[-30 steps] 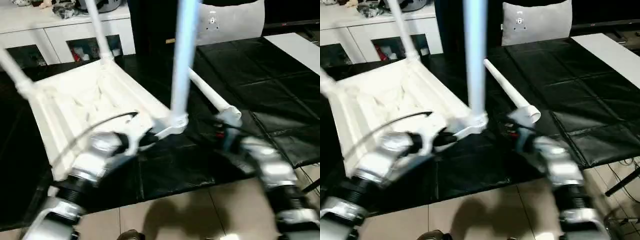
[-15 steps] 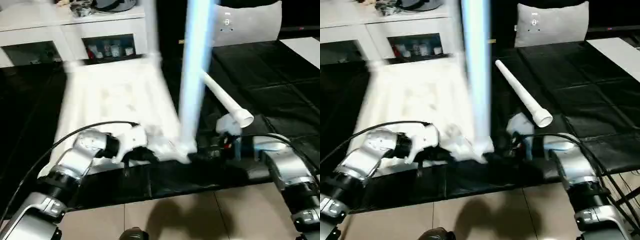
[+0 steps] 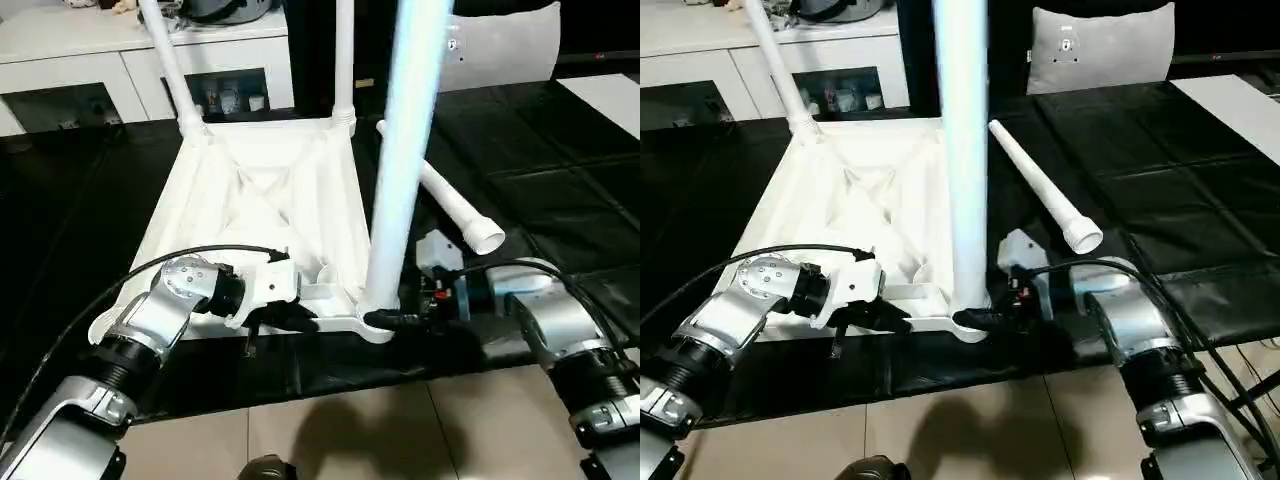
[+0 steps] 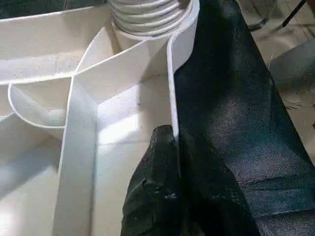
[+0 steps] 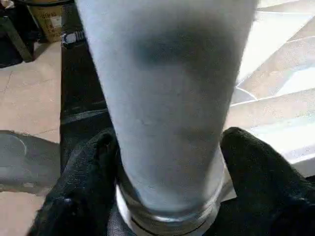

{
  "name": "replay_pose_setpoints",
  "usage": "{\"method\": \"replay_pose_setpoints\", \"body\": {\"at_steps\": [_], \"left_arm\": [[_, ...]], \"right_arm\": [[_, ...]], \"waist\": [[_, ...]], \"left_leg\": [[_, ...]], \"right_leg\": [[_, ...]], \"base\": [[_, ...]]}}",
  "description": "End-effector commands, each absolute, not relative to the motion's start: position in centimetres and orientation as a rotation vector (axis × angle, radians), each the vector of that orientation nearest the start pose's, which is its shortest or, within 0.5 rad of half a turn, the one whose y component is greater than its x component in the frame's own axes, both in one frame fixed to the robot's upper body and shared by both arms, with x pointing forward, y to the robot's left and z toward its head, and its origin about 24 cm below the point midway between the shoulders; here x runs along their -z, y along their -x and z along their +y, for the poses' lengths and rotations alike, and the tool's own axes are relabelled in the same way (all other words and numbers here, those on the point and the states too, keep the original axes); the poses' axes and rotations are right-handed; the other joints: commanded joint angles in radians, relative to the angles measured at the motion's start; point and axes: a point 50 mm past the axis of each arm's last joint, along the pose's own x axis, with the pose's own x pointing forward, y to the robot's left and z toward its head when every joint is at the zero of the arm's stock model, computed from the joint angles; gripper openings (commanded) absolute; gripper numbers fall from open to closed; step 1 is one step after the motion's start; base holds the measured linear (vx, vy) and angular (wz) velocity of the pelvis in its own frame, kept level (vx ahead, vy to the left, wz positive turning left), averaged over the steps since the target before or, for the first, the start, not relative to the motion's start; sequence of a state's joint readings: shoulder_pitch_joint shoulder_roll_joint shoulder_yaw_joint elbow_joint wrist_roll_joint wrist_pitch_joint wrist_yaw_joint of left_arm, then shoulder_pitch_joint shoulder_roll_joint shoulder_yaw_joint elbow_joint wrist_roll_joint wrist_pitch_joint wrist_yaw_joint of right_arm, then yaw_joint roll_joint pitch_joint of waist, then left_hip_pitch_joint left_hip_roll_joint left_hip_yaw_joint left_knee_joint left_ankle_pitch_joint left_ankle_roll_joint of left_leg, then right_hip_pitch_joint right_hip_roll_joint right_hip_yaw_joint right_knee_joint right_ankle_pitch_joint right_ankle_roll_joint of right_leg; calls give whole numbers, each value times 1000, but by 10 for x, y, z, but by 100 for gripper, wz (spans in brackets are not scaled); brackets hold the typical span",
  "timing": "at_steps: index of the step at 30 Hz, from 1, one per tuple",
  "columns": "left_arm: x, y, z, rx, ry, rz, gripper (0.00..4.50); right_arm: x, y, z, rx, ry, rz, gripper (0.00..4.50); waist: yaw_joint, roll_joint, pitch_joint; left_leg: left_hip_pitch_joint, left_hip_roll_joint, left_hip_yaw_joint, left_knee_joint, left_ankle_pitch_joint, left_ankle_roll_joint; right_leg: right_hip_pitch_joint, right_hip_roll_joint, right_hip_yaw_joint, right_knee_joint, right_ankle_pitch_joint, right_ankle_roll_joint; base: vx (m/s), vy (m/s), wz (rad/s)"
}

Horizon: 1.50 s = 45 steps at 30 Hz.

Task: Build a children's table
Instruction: Rotate leg to tighten

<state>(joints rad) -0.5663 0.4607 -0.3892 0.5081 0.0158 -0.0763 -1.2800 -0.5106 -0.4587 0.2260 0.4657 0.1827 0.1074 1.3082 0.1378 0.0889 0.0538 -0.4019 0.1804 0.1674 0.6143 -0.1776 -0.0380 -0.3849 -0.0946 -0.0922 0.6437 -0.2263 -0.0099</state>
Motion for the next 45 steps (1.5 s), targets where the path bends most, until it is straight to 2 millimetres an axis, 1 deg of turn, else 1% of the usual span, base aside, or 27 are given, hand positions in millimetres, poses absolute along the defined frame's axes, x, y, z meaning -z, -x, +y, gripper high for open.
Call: {"method": "replay_pose_setpoints", "body": {"at_steps": [1,3,4,8,9,11,14,15,17,19,20,21,22,23,24,25,26,28,30,34,36,37,39,40,41,42,45], "left_arm": [[-61,-304,134,1533,-654,366,0],[-60,-304,134,1528,-651,367,0],[-60,-304,134,1526,-649,368,0],[-60,-305,135,1467,-597,371,0],[-62,-307,135,1413,-546,363,0],[-65,-309,133,1348,-496,354,0],[-68,-313,130,1251,-443,343,0],[-70,-316,127,1169,-402,337,0],[-75,-317,120,1061,-323,323,0],[-78,-317,110,1006,-285,308,0],[-80,-318,103,964,-274,293,0],[-81,-319,101,953,-270,288,0],[-82,-319,98,940,-264,282,0],[-84,-320,93,924,-255,271,0],[-86,-320,89,914,-249,261,0],[-88,-319,84,913,-246,253,0],[-88,-319,83,918,-252,247,0],[-88,-319,85,905,-269,254,0],[-87,-319,87,893,-282,257,0],[-84,-321,95,875,-305,267,0],[-83,-322,98,873,-320,270,0],[-83,-322,98,873,-320,270,0],[-82,-323,100,878,-332,273,0],[-81,-324,103,898,-342,272,0],[-81,-324,103,898,-342,272,0],[-81,-324,105,907,-348,274,0],[-81,-325,107,917,-355,278,0]], "right_arm": [[-71,-306,-155,-1386,243,338,286],[-70,-307,-154,-1385,228,343,279],[-69,-307,-154,-1383,224,345,273],[-67,-307,-148,-1330,146,354,267],[-65,-310,-141,-1280,106,346,266],[-63,-312,-133,-1232,76,338,264],[-59,-316,-122,-1154,46,335,264],[-56,-322,-112,-1069,25,336,264],[-52,-331,-97,-941,7,340,264],[-50,-338,-86,-848,7,343,264],[-49,-344,-81,-767,9,343,264],[-49,-346,-79,-742,11,344,264],[-49,-347,-78,-713,14,347,264],[-49,-349,-75,-687,19,350,264],[-49,-351,-72,-671,26,351,264],[-50,-352,-69,-664,39,338,264],[-51,-352,-69,-661,23,330,264],[-53,-353,-68,-655,-6,318,264],[-53,-354,-70,-643,-13,314,320],[-52,-354,-78,-633,-15,305,353],[-53,-353,-82,-636,-25,289,369],[-53,-353,-82,-636,-25,289,386],[-54,-353,-86,-644,-32,275,391],[-59,-350,-94,-695,-39,232,408],[-59,-350,-94,-695,-39,232,420],[-61,-348,-99,-723,-34,213,420],[-63,-345,-105,-755,-25,195,441]], "waist": [[-11,-18,-76],[-11,-20,-75],[-12,-25,-75],[-13,-25,-74],[-14,-25,-74],[-27,-28,-72],[-46,-27,-69],[-51,-32,-69],[-81,-31,-66],[-96,-33,-71],[-104,-35,-75],[-107,-36,-74],[-110,-38,-79],[-110,-47,-81],[-105,-43,-83],[-104,-43,-82],[-95,-45,-83],[-93,-43,-82],[-91,-39,-81],[-92,-38,-77],[-90,-38,-78],[-90,-38,-79],[-88,-39,-80],[-83,-41,-80],[-83,-41,-80],[-79,-40,-82],[-73,-41,-79]], "left_leg": [[23,56,-14,-69,-164,74],[22,55,-14,-70,-171,71],[22,55,-13,-70,-167,72],[22,56,-13,-71,-157,71],[23,57,-13,-72,-164,67],[26,57,-14,-78,-197,45],[24,55,-17,-83,-218,19],[23,54,-16,-84,-220,17],[14,51,-20,-89,-213,-2],[16,47,-18,-82,-200,1],[12,46,-16,-77,-163,13],[11,44,-14,-76,-148,22],[9,41,-13,-70,-107,41],[9,41,-9,-65,-72,66],[11,40,-8,-63,-50,86],[10,40,-7,-61,-43,95],[12,42,-6,-59,-35,114],[13,44,-6,-59,-33,118],[15,46,-7,-60,-43,117],[18,48,-7,-65,-95,88],[18,48,-7,-65,-93,83],[18,48,-7,-65,-90,83],[16,46,-7,-63,-75,89],[15,45,-6,-61,-68,97],[15,45,-6,-61,-68,97],[16,47,-6,-60,-61,104],[18,47,-5,-61,-76,105]], "right_leg": [[40,-67,54,-77,-74,-245],[40,-67,55,-78,-93,-242],[41,-67,55,-79,-98,-240],[37,-66,55,-77,-109,-238],[37,-66,55,-78,-117,-237],[36,-67,56,-81,-154,-234],[37,-67,55,-83,-181,-230],[38,-67,55,-85,-182,-228],[41,-66,53,-78,-170,-236],[43,-66,55,-82,-149,-239],[45,-66,56,-78,-91,-251],[44,-63,55,-80,-67,-255],[48,-61,54,-76,-8,-263],[46,-59,55,-71,44,-269],[46,-59,54,-68,72,-278],[44,-58,54,-68,82,-278],[44,-59,54,-67,91,-278],[42,-57,54,-65,93,-277],[41,-55,53,-65,86,-277],[41,-56,54,-70,41,-270],[42,-56,54,-68,50,-267],[42,-55,55,-68,57,-266],[43,-55,54,-65,81,-269],[46,-56,55,-65,93,-263],[46,-56,55,-65,93,-263],[45,-58,55,-63,105,-262],[42,-56,54,-67,78,-263]], "base": [[0,0,0],[0,0,0],[0,0,0],[0,0,0],[0,0,0],[0,0,0],[0,0,0],[0,0,0],[0,0,0],[0,0,0],[0,0,0],[0,0,0],[0,0,0],[0,0,0],[0,0,0],[0,0,0],[0,0,0],[0,0,0],[0,0,0],[0,0,0],[0,0,0],[0,0,0],[0,0,0],[0,0,0],[0,0,0],[0,0,0],[0,0,0]]}}
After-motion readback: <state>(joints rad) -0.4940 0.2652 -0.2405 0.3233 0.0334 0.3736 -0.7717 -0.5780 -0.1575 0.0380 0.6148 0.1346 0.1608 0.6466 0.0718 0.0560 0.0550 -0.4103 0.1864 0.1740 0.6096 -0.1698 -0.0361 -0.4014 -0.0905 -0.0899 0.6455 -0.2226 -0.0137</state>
